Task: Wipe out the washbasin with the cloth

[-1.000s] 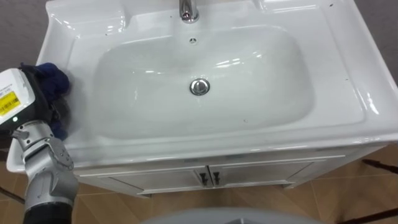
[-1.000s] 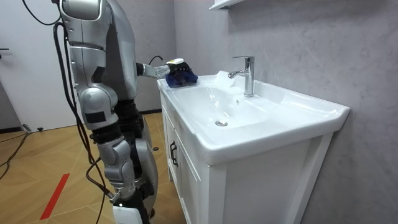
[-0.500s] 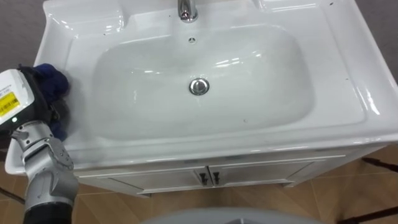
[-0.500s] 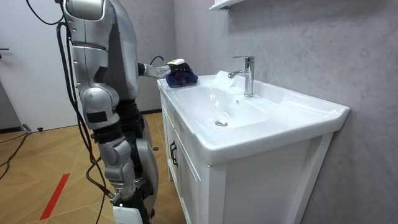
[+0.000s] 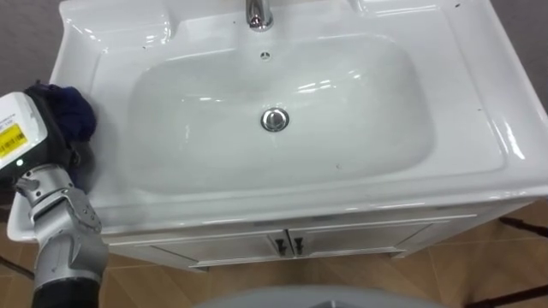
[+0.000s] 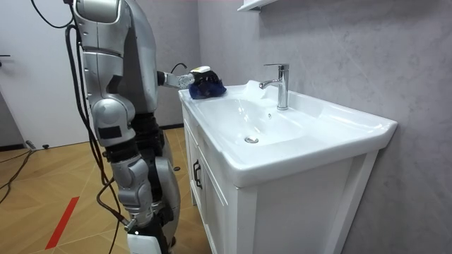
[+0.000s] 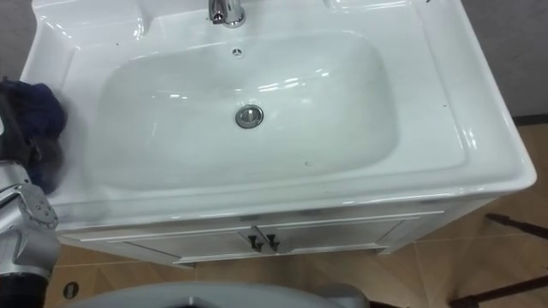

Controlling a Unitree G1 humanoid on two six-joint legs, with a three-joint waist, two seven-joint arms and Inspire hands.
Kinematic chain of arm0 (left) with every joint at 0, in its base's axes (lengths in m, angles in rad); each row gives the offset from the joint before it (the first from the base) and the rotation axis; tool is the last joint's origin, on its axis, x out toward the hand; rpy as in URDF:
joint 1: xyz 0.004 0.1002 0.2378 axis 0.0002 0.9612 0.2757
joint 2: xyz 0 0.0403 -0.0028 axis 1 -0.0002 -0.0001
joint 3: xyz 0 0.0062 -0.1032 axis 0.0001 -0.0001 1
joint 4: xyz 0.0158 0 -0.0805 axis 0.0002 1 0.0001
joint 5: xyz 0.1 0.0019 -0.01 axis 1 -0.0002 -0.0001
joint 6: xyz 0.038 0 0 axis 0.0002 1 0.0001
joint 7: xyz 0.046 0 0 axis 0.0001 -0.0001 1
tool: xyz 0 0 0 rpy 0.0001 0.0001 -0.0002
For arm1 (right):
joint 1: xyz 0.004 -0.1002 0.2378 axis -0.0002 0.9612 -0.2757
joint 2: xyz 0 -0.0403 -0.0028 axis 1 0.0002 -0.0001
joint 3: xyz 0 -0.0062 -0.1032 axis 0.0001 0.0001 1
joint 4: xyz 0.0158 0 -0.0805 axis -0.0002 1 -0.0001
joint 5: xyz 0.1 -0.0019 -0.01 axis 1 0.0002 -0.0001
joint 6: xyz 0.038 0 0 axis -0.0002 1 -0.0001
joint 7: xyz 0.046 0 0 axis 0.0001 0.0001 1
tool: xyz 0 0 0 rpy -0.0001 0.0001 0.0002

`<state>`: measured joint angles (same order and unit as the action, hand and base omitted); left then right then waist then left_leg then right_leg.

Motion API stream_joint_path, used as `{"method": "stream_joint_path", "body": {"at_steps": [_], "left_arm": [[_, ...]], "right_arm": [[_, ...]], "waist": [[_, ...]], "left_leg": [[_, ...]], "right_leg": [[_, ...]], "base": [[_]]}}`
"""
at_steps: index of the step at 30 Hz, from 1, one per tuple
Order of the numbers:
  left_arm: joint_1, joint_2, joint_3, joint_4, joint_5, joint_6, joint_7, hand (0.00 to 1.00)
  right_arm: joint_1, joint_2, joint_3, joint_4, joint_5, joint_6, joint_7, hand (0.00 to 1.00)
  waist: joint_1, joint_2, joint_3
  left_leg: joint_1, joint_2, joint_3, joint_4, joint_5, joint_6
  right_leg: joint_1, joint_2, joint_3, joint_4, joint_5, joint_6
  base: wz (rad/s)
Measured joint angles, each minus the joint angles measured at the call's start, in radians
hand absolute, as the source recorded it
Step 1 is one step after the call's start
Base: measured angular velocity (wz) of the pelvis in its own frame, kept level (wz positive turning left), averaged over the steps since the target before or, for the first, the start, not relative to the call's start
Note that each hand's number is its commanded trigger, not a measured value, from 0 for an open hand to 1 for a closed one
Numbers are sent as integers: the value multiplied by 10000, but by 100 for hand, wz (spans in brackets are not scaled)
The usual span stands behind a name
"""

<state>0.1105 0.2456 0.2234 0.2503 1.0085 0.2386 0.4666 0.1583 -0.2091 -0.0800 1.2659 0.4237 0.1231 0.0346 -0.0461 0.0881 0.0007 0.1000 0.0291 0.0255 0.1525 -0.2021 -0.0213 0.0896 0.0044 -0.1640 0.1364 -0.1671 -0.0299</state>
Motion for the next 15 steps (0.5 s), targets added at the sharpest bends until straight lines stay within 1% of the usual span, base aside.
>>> {"method": "stream_joint_path", "body": {"at_steps": [2, 5, 7, 10, 11, 15], "left_arm": [[0, -12, 1, -174, 0, -26, 4, 0], [0, -11, 17, -467, -1, -216, 157, 0], [-1, -10, 25, -552, -4, -491, 494, 0], [0, -10, 42, -567, -16, -771, 822, 0], [0, -10, 45, -567, -17, -799, 876, 0], [-3, -9, 59, -582, -53, -1109, 1223, 0]], "right_arm": [[11, 1, 1, 3, -2, -3, 5, 0], [-17, 5, -2, 6, -16, -23, -39, 0], [-17, 8, -3, 8, -22, -46, -99, 0], [-5, 12, -5, 24, -22, -167, -100, 0], [-8, 13, -5, 38, -22, -196, -99, 0], [-14, 13, -5, 150, -18, -378, -87, 0]], "waist": [[-2, -19, 3], [43, -29, -1], [71, -28, -2], [118, -24, -4], [123, -24, -4], [139, -26, -4]], "left_leg": [[-10, -1, -7, 13, 0, 0], [-11, -6, -13, 14, 0, 1], [-10, -8, -14, 14, 0, 1], [-11, -8, -21, 14, 0, 1], [-11, -8, -24, 15, 0, 1], [-6, -9, -27, 13, 0, 1]], "right_leg": [[-3, -3, -11, 7, 0, 0], [-6, -3, 0, 9, 1, 1], [-11, -3, 5, 7, 1, 1], [-1, -2, -1, -2, 0, 1], [0, -1, -4, -2, 0, 1], [3, -3, -8, -4, 0, 1]], "base": [[0], [0], [0], [0], [0], [0]]}}
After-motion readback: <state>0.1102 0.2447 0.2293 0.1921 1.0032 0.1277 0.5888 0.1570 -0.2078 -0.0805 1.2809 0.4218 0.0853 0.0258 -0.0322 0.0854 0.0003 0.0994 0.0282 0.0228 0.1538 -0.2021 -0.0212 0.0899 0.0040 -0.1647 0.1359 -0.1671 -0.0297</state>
